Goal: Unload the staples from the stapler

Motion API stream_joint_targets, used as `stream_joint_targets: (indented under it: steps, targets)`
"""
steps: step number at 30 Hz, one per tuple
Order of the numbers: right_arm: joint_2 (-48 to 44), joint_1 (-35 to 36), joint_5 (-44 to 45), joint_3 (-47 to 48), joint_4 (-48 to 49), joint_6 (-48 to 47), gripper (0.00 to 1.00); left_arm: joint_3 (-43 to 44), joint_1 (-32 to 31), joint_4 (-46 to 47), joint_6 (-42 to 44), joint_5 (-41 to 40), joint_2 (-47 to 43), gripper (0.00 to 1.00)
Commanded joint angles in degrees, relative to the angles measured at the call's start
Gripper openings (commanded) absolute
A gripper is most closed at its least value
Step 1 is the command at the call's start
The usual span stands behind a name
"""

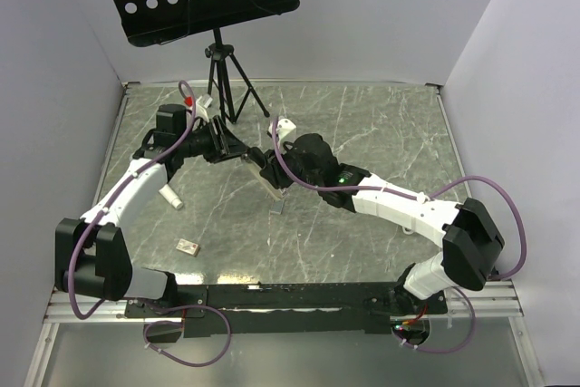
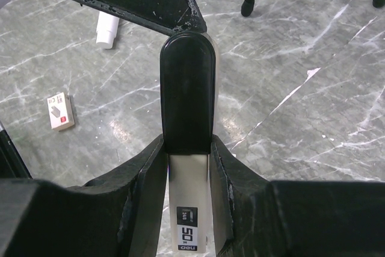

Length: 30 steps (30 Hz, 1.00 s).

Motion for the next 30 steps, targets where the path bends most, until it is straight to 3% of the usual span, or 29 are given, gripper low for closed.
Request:
stream_joint_targets:
  steps: [1,8,15,22,25,30]
  targets:
    - [-3.52,-0.1,0.87,1.59,9.45,0.53,0.0,0.49,-0.24,-3.4,0.55,-2.18,-0.78,0.46]
    - [-4.23,-0.01,1.31,1.06,8.92,0.44,0.0,1.19,-0.24,-4.64,0.47,-1.05,1.15,0.52]
    - [-3.79,-0.01,1.22,1.67,7.87,0.26,0.0,-1.7,-0.07,0.28,-3.22,3.52,1.5,0.48]
    - [-5.45,0.08,1.57,-0.96,7.51,-0.18,0.0,-0.56,2.13,-0.51,-3.84,5.44,0.89,0.55]
    - [-6.86,-0.01,1.75,-2.1,7.6,-0.18,0.0,-0.65,3.18,-0.42,-4.37,7.47,0.71,0.53]
    - [-7.22,-0.01,2.1,-2.54,8.48,-0.09,0.0,-3.63,3.19,5.55,-7.7,11.07,-0.25,0.52]
